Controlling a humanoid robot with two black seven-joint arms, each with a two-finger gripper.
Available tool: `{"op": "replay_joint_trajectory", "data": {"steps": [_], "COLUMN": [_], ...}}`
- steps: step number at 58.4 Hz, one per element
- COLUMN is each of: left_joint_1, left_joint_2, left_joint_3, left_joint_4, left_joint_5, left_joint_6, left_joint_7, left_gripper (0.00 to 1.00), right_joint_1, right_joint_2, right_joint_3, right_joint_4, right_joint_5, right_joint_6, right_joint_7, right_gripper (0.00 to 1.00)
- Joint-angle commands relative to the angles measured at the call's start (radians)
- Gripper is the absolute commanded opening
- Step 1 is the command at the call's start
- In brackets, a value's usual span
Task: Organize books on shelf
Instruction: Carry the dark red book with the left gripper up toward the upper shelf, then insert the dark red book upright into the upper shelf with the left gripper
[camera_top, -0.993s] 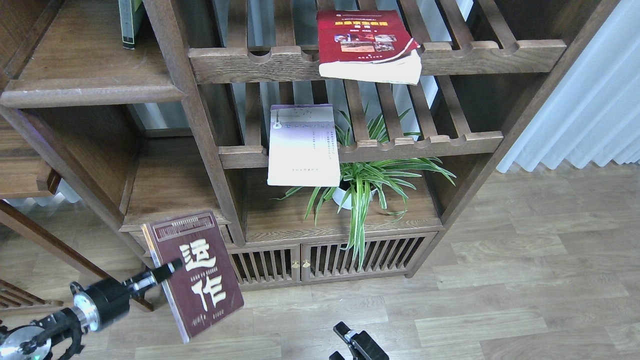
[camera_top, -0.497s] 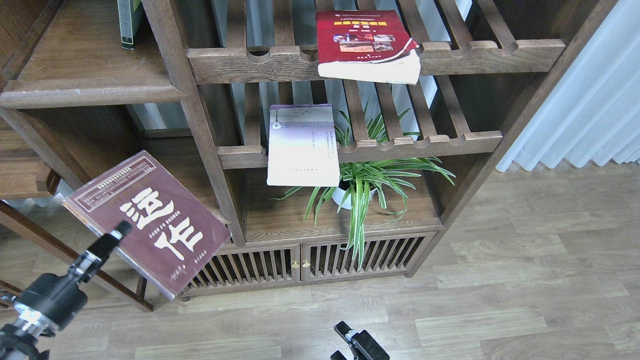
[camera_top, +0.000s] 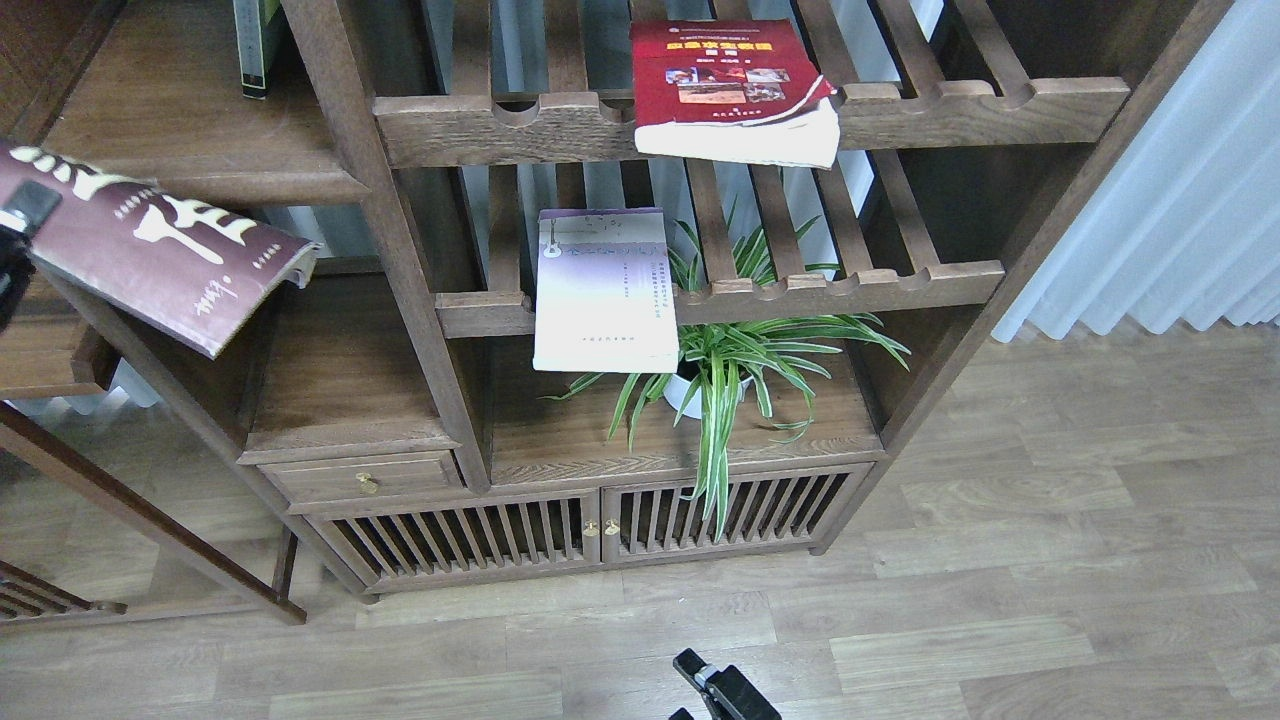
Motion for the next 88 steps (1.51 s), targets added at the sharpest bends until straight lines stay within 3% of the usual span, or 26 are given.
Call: {"op": "replay_joint_trajectory", "data": {"steps": [1,9,21,42,88], "left_joint_1": [-0.067,-0.185,-0.214,-0.384,-0.844], "left_joint_2": [0.064,0.127,0.192,0.282,0.242], "left_joint_3": [0.011,0.032,0.054,0.095,0.431], "left_joint_4": [0.001,0.001,0.002,0.012,0.341], "left_joint_5": [0.013,0.092,0.226,0.362,0.625], "left_joint_6": [0.000,0.000,0.000,0.000,0.000], "left_joint_7": [0.000,0.000,0.000,0.000,0.000], "left_gripper": [0.05,0.05,0.05,0.06,0.06], "right_joint_1": [0.002,0.002,0.004,0.007,0.014], "right_joint_2": [0.000,0.000,0.000,0.000,0.000], "right_joint_3": [0.000,0.000,0.002,0.002,0.002], "right_joint_4": [-0.003,-0.003,-0.003,-0.003,0.006], "right_joint_5": [0.000,0.000,0.000,0.000,0.002], "right_joint_6": [0.000,0.000,0.000,0.000,0.000], "right_joint_7": [0.001,0.001,0.001,0.001,0.004], "right_gripper": [0.99,0.99,0.99,0.99,0.99]}}
